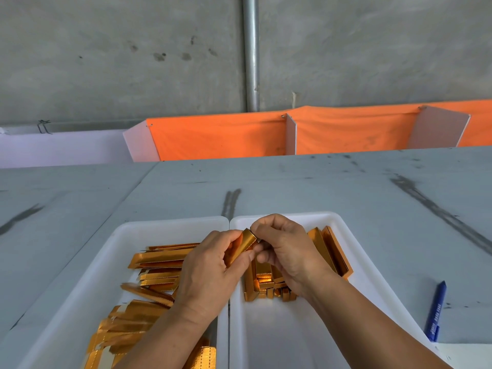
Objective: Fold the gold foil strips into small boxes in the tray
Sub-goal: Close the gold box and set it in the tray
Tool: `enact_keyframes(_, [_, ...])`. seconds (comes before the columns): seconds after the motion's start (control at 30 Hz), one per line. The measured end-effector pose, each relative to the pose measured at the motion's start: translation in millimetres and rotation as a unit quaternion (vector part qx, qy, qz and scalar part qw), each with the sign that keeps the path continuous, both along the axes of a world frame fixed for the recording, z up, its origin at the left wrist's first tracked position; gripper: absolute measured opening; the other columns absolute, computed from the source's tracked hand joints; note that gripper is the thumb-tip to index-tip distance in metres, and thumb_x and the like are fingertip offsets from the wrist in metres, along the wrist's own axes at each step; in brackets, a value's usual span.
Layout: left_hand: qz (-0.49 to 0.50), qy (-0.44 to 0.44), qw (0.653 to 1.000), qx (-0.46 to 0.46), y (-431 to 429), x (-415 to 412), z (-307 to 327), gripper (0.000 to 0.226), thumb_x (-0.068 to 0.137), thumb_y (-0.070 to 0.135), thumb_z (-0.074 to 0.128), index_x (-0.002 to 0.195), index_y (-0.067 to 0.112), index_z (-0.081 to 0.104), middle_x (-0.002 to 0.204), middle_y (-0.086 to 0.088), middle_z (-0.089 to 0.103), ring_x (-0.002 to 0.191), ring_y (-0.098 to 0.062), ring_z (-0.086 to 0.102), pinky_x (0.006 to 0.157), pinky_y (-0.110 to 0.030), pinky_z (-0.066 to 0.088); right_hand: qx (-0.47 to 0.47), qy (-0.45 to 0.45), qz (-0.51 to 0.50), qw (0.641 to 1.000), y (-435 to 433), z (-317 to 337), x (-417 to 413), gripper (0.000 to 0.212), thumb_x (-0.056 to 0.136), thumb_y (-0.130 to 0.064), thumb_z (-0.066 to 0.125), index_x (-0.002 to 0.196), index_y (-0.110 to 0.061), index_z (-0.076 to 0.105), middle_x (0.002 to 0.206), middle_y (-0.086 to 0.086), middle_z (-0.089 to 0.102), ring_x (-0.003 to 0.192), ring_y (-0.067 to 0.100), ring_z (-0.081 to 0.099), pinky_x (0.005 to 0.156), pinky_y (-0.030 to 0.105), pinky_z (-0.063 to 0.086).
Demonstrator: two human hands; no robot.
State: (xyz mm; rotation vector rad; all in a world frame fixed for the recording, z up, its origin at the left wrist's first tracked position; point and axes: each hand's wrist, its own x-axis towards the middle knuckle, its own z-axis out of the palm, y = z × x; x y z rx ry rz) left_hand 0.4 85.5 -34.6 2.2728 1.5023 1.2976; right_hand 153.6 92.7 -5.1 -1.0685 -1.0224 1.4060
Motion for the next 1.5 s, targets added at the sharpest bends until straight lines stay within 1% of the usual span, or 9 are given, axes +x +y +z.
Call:
enact_keyframes(0.13, [-0.004, 0.015, 1.000, 0.005, -1.1, 0.0, 1.2, 0.043, 0.081, 0.052, 0.060, 0.114, 0.024, 0.064, 0.090, 0.011, 0.061, 0.077, -0.006, 0.059, 0.060, -0.019, 0.051, -0.007, -0.005, -0.001, 1.000, -0.3, 1.2, 0.7, 0.003, 0.092, -0.006, 0.065, 0.091, -0.003, 0.066, 0.061, 0.011, 0.063, 0.045, 0.013, 0.059, 0.048, 0.020, 0.051])
enact_keyframes(0.27, [-0.001, 0.032, 0.999, 0.004, -1.1, -1.4, 0.2, 0.039, 0.082, 0.046, 0.066, 0.115, 0.025, 0.064, 0.091, 0.012, 0.060, 0.078, -0.006, 0.059, 0.061, -0.017, 0.051, -0.015, -0.019, -0.012, 1.000, 1.1, 1.8, 2.6, 0.005, 0.088, -0.005, 0.071, 0.083, -0.005, 0.070, 0.061, 0.011, 0.065, 0.044, 0.013, 0.059, 0.046, 0.019, 0.051])
enact_keyframes(0.4, [0.001, 0.035, 0.999, 0.003, -0.8, -1.8, -0.5, 0.039, 0.082, 0.045, 0.066, 0.115, 0.024, 0.064, 0.091, 0.012, 0.061, 0.078, -0.005, 0.060, 0.062, -0.016, 0.051, 0.011, -0.067, -0.028, 0.997, 1.2, 0.7, 3.2, 0.008, 0.087, -0.011, 0.074, 0.078, -0.009, 0.075, 0.062, 0.010, 0.069, 0.048, 0.014, 0.062, 0.051, 0.020, 0.052])
enact_keyframes(0.53, [0.007, 0.025, 1.000, 0.004, 0.3, -1.7, -0.7, 0.036, 0.082, 0.041, 0.069, 0.113, 0.023, 0.065, 0.090, 0.011, 0.062, 0.076, -0.006, 0.060, 0.061, -0.015, 0.048, 0.033, -0.117, -0.034, 0.992, 1.7, -0.6, 2.3, 0.015, 0.091, -0.014, 0.068, 0.080, -0.016, 0.077, 0.063, 0.008, 0.071, 0.054, 0.015, 0.066, 0.061, 0.022, 0.055])
enact_keyframes(0.8, [0.013, 0.003, 1.000, 0.005, 2.3, -2.9, -2.1, 0.037, 0.080, 0.040, 0.070, 0.113, 0.023, 0.065, 0.090, 0.011, 0.062, 0.079, -0.008, 0.060, 0.063, -0.015, 0.048, 0.040, -0.116, -0.017, 0.992, 1.0, 0.2, 3.0, 0.029, 0.093, -0.003, 0.057, 0.085, -0.022, 0.078, 0.062, 0.005, 0.068, 0.054, 0.014, 0.063, 0.063, 0.023, 0.053])
enact_keyframes(1.03, [0.014, 0.002, 1.000, 0.020, 1.7, -4.4, -1.5, 0.036, 0.079, 0.038, 0.073, 0.111, 0.023, 0.066, 0.088, 0.012, 0.062, 0.075, -0.007, 0.060, 0.060, -0.014, 0.048, 0.061, -0.137, 0.003, 0.989, 2.3, -2.8, 4.3, 0.021, 0.095, -0.010, 0.060, 0.093, -0.022, 0.077, 0.065, 0.003, 0.069, 0.058, 0.012, 0.065, 0.071, 0.026, 0.055])
enact_keyframes(1.3, [0.016, -0.006, 0.999, 0.027, 1.1, -4.6, -0.9, 0.037, 0.078, 0.034, 0.076, 0.110, 0.019, 0.066, 0.088, 0.009, 0.063, 0.077, -0.010, 0.061, 0.062, -0.021, 0.053, 0.041, -0.069, 0.026, 0.996, 3.7, -3.0, 6.7, 0.007, 0.091, -0.008, 0.068, 0.088, -0.012, 0.072, 0.065, 0.004, 0.070, 0.056, 0.013, 0.067, 0.059, 0.020, 0.056])
enact_keyframes(1.4, [0.017, -0.006, 1.000, 0.026, 1.1, -4.3, -0.7, 0.038, 0.078, 0.034, 0.075, 0.111, 0.018, 0.067, 0.089, 0.008, 0.063, 0.078, -0.012, 0.062, 0.064, -0.022, 0.054, 0.035, -0.046, 0.031, 0.998, 3.3, -3.3, 7.2, 0.004, 0.090, -0.009, 0.070, 0.088, -0.010, 0.073, 0.067, 0.005, 0.071, 0.057, 0.013, 0.068, 0.059, 0.019, 0.056])
enact_keyframes(1.5, [0.021, -0.008, 0.999, 0.027, 0.9, -4.4, -0.9, 0.038, 0.077, 0.033, 0.076, 0.111, 0.017, 0.066, 0.089, 0.008, 0.063, 0.078, -0.011, 0.061, 0.064, -0.020, 0.052, 0.051, -0.069, 0.019, 0.996, 2.7, -4.3, 5.8, 0.004, 0.090, -0.012, 0.071, 0.087, -0.011, 0.075, 0.069, 0.005, 0.072, 0.058, 0.014, 0.069, 0.063, 0.022, 0.058])
